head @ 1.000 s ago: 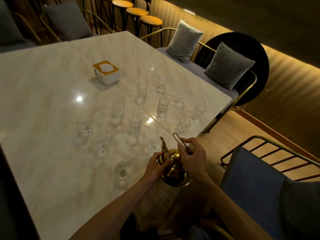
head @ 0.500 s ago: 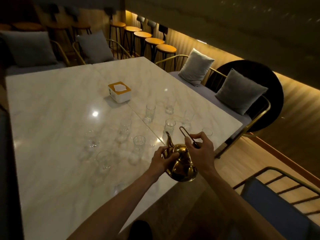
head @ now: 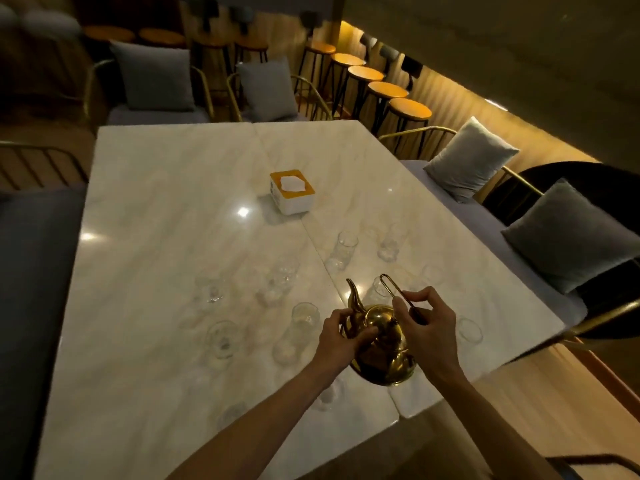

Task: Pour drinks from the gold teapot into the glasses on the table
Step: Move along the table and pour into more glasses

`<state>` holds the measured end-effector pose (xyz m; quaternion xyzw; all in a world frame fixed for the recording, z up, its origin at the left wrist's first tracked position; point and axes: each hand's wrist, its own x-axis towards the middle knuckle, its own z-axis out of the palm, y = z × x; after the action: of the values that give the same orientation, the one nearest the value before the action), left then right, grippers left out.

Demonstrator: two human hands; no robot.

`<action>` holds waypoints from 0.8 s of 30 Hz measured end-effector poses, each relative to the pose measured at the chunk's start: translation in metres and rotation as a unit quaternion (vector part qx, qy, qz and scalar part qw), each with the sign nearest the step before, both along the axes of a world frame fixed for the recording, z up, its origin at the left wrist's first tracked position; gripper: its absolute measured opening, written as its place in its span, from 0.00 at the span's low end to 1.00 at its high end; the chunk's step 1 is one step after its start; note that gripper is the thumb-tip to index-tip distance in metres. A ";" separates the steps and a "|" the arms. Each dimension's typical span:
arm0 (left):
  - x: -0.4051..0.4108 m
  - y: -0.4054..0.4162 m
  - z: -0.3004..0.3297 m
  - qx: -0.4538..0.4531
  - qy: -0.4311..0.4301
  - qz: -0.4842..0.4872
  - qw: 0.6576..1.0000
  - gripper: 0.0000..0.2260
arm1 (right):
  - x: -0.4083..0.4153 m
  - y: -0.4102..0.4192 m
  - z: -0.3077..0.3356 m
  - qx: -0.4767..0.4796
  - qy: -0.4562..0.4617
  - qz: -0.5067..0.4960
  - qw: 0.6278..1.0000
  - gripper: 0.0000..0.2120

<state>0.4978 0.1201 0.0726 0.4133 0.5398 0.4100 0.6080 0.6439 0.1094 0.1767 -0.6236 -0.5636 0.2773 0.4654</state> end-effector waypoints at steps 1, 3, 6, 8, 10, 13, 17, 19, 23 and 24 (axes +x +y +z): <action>0.002 0.003 -0.002 -0.006 0.000 0.008 1.000 0.37 | 0.001 0.006 -0.001 -0.010 0.002 0.011 1.000 0.07; 0.005 0.009 -0.003 -0.023 -0.004 0.022 0.999 0.38 | 0.003 0.019 -0.002 -0.025 -0.004 0.030 0.999 0.07; 0.009 0.015 -0.006 -0.056 -0.004 0.037 0.998 0.41 | 0.004 0.033 -0.002 -0.042 -0.006 0.064 0.997 0.06; 0.014 0.015 -0.010 -0.071 -0.015 0.050 0.996 0.44 | 0.004 0.040 -0.002 -0.052 -0.013 0.090 0.994 0.05; 0.018 0.014 -0.014 -0.084 -0.026 0.062 0.994 0.46 | 0.007 0.048 -0.003 -0.068 -0.025 0.120 0.990 0.05; 0.024 0.011 -0.019 -0.109 -0.059 0.089 0.988 0.42 | 0.014 0.060 -0.008 -0.093 -0.036 0.173 0.980 0.05; 0.030 0.007 -0.018 -0.129 -0.087 0.119 0.981 0.39 | 0.019 0.070 -0.010 -0.105 -0.035 0.224 0.968 0.04; 0.033 0.005 -0.019 -0.138 -0.083 0.131 0.978 0.41 | 0.020 0.073 -0.012 -0.106 -0.040 0.241 0.964 0.05; 0.039 0.002 -0.026 -0.155 -0.090 0.154 0.972 0.36 | 0.021 0.081 -0.021 -0.112 -0.066 0.275 0.953 0.04; 0.039 0.001 -0.027 -0.158 -0.091 0.157 0.971 0.35 | 0.021 0.083 -0.022 -0.114 -0.069 0.281 0.950 0.04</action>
<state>0.5373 0.1210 0.0452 0.1828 0.5982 0.4459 0.6403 0.6645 0.1922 0.1543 -0.5066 -0.7112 0.4159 0.2542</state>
